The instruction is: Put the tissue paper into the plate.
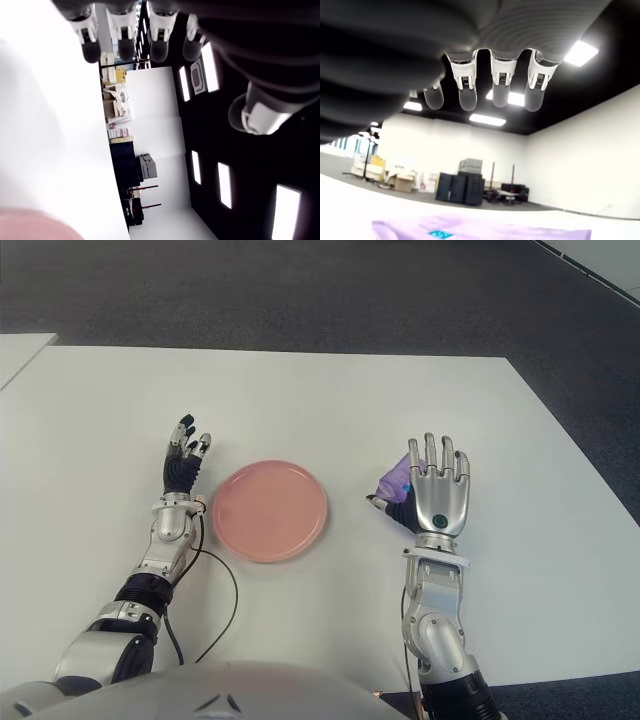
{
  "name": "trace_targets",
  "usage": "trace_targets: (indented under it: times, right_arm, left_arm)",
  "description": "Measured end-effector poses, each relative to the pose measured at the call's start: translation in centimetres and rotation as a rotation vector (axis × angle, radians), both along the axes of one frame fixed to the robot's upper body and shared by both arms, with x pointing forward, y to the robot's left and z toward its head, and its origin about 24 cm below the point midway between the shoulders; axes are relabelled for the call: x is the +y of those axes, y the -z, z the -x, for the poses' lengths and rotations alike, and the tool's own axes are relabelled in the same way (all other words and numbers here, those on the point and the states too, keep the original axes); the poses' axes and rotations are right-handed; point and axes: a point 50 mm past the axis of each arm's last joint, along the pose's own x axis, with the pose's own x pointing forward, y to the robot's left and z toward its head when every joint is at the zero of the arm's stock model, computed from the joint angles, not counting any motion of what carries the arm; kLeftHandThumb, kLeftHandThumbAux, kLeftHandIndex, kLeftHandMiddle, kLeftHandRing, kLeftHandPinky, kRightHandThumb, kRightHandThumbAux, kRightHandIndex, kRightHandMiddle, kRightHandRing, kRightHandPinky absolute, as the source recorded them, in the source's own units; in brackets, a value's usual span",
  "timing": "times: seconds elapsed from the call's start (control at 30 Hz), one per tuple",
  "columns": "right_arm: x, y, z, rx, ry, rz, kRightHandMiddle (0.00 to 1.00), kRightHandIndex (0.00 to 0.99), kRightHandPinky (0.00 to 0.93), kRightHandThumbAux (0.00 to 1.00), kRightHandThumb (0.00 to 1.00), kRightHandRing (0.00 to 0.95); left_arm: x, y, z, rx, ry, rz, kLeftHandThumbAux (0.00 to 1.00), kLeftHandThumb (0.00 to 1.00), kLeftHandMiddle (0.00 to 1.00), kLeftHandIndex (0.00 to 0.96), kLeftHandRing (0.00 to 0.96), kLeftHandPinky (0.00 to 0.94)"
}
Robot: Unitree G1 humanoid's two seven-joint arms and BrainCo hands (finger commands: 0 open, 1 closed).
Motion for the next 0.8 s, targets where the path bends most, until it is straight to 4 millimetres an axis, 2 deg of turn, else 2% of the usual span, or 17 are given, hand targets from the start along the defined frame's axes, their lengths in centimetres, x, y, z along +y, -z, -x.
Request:
trace_targets:
  times: [0.8]
  right_arm:
    - [0.03,0.55,-0.10,0.030,-0.003,-0.008,0.000,0.000,0.000,0.358,0.166,0.000]
  left_arm:
    - [0.08,-0.01,0.02,-0.006,0.000,-0.002,0.474,0.032,0.000,0.000,0.000,0.000]
